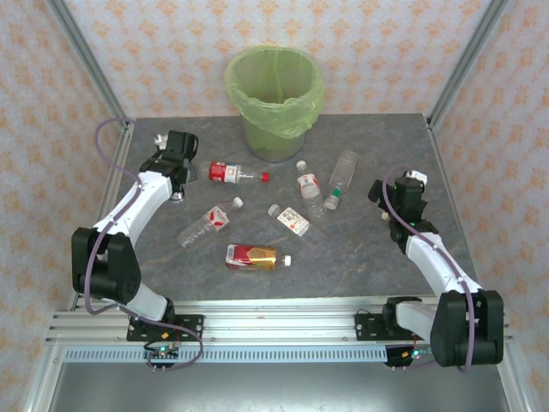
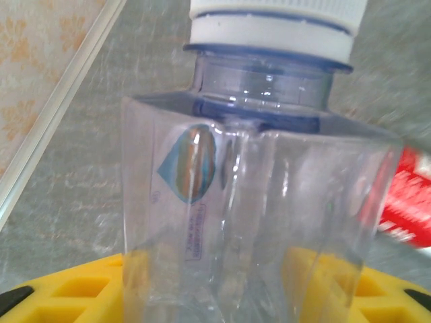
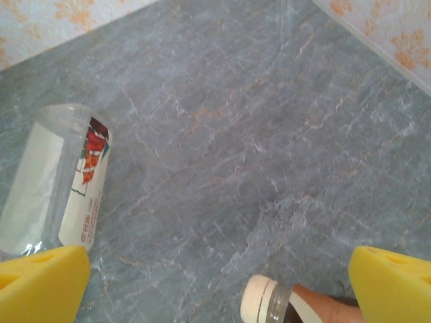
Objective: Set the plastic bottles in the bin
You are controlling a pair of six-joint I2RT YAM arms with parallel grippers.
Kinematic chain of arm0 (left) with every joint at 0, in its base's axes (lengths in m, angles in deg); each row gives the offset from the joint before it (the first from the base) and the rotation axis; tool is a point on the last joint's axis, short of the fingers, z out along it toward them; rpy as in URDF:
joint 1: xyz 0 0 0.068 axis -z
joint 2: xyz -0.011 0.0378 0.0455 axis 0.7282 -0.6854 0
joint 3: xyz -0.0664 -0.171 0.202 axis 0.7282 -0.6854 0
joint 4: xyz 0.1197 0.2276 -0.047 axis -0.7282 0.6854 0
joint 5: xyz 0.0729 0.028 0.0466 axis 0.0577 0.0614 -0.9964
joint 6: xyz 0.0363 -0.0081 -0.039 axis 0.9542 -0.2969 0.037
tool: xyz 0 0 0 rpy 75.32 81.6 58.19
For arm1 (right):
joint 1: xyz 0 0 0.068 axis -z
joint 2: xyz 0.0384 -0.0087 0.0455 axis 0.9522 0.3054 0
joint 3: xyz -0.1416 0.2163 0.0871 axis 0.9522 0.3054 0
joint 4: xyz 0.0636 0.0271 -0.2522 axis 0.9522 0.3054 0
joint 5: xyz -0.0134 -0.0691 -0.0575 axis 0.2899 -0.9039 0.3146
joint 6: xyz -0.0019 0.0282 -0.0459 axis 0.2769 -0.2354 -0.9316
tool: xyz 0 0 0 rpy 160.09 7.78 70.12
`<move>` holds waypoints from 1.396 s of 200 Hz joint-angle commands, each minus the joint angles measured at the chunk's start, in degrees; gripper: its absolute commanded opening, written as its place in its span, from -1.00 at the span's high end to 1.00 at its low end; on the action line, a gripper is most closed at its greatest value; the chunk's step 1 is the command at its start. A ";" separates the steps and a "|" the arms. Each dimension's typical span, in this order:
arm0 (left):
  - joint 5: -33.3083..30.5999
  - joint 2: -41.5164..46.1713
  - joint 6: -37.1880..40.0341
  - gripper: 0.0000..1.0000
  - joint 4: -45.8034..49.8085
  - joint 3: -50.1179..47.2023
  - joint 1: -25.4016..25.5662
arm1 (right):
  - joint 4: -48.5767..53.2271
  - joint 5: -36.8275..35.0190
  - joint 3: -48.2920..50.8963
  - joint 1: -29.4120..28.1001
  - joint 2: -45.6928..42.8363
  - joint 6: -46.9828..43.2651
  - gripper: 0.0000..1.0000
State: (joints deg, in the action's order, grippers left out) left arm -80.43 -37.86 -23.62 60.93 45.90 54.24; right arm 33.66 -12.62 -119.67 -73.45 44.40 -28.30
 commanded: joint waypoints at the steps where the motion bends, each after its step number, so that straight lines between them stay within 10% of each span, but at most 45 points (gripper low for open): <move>1: -1.15 2.24 -2.67 -0.05 -3.48 6.16 2.66 | 4.23 0.22 -2.54 -0.09 -1.43 2.33 -0.98; 160: 16.95 -11.43 -2.57 0.04 -29.68 33.40 9.89 | 0.03 2.60 0.32 -0.08 -6.22 10.58 -0.98; 279: 23.81 -48.51 3.22 0.02 -15.77 81.33 13.26 | -2.32 3.64 4.36 -0.08 -12.16 11.41 -0.98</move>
State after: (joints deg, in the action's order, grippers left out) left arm -56.85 -83.10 -22.90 42.00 122.07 67.10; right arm 32.59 -9.69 -116.08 -73.45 33.65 -17.07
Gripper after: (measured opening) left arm 0.490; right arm 0.992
